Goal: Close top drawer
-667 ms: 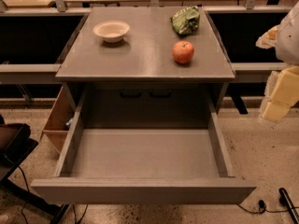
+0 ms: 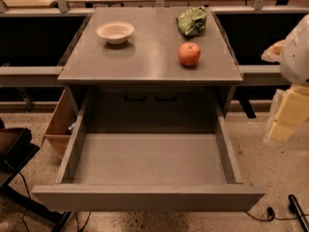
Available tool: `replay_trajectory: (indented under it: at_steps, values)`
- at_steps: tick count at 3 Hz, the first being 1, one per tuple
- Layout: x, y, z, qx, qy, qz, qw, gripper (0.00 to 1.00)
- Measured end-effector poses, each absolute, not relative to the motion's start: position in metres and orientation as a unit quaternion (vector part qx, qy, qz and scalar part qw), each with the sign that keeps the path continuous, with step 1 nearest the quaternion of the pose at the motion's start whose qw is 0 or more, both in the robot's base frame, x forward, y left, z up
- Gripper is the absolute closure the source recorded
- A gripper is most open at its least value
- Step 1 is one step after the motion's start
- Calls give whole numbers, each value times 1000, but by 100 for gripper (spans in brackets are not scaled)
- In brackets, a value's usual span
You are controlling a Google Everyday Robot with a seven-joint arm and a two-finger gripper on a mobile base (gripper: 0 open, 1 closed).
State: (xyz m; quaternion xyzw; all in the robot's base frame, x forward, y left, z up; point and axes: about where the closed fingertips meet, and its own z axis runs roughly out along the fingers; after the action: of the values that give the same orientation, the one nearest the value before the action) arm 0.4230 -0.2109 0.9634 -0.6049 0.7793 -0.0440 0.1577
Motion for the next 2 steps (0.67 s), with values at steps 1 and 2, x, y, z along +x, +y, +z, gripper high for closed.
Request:
replay_trajectory:
  at_steps: [1,2]
  values:
    - [393,-203,937,-598,782,-55,167,16]
    - [354,-198,878,-577,796,-57,175,47]
